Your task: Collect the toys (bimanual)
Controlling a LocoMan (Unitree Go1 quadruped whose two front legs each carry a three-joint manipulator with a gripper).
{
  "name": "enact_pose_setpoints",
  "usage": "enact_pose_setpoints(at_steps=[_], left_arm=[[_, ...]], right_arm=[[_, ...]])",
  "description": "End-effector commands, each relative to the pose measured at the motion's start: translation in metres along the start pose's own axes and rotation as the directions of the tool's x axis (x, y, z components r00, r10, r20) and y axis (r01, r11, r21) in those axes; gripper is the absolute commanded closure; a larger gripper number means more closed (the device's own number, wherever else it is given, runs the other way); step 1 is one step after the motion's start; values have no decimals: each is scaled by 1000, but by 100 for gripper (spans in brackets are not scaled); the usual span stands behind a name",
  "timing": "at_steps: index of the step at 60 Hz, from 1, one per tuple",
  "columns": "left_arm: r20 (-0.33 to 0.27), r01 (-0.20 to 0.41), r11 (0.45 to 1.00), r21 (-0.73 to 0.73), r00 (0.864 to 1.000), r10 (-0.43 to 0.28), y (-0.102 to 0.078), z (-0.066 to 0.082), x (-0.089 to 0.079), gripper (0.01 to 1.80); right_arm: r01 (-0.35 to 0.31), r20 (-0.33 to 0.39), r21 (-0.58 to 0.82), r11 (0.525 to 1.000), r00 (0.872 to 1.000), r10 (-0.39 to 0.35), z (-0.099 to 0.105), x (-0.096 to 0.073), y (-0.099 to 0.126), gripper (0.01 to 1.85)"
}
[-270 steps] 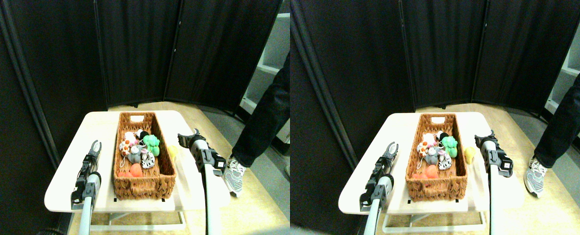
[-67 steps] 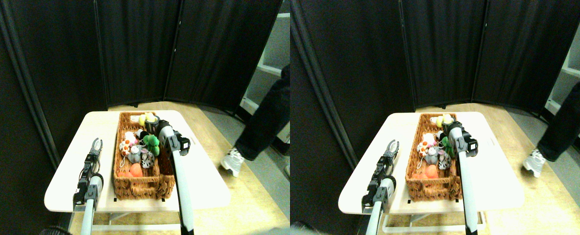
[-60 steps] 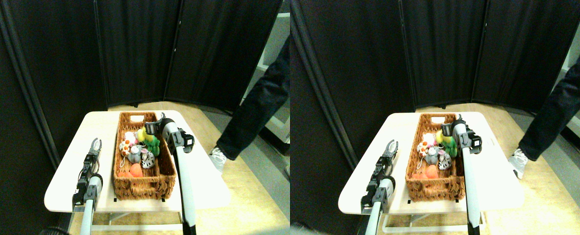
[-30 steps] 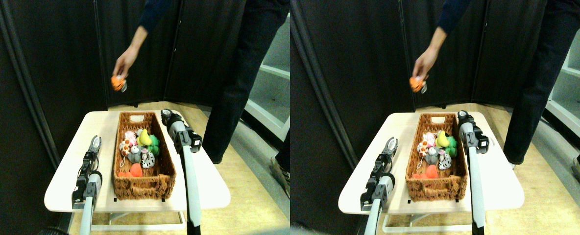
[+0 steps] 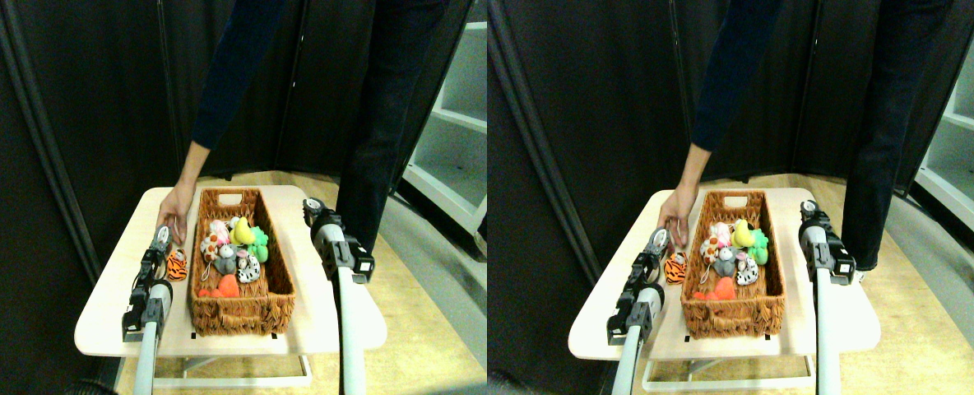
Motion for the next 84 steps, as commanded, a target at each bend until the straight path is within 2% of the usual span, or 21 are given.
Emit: enact_pose_setpoints(at_steps=[1,2,7,9,14,17,20,26,36,41,47,51,57,66,84], left_arm=[[-19,40,999,18,999,-40,-10,-1,4,180],[-30,42,999,24,999,-41,-12,0,5,180],[-41,46,997,63,998,-43,-17,1,7,180],[-48,49,996,70,998,-45,-19,0,8,180],[-78,48,998,40,996,-44,-24,-1,10,180],[-77,41,999,30,996,-38,-25,-2,10,171],[-77,28,999,39,997,-25,-29,-5,8,146],[-90,13,998,66,996,-7,-35,-5,5,127],[-118,-5,996,86,993,16,-49,-5,-2,116],[-123,-12,995,98,992,24,-52,-7,-4,117],[-128,-15,995,99,991,28,-51,-9,-7,122],[-115,-45,996,73,992,53,-48,-11,-11,125],[-103,-69,996,59,992,74,-42,-13,-15,122],[-80,-67,997,47,994,71,-30,-21,-22,122],[-67,-111,994,12,992,111,-16,-28,-31,114]], right_arm=[[-5,19,8,1000,1000,5,3,2,-8,185],[14,37,29,999,999,-15,3,1,-15,185],[38,60,70,997,997,-42,2,0,-26,185],[67,81,82,994,994,-73,1,0,-31,185],[64,69,91,994,995,-70,-1,1,-42,185],[65,65,101,993,995,-72,-2,1,-46,185],[79,66,116,990,994,-87,-5,0,-52,185],[103,74,161,982,991,-116,-11,-1,-57,185],[91,71,143,986,992,-102,-14,-1,-61,185],[94,77,144,985,991,-106,-16,-2,-59,185],[91,77,145,985,992,-103,-16,-2,-59,185],[87,80,146,985,992,-99,-15,-1,-59,185],[90,86,158,983,991,-105,-15,-1,-59,185],[85,73,156,984,993,-97,-18,0,-58,185],[102,76,159,982,990,-116,-21,2,-56,185]])
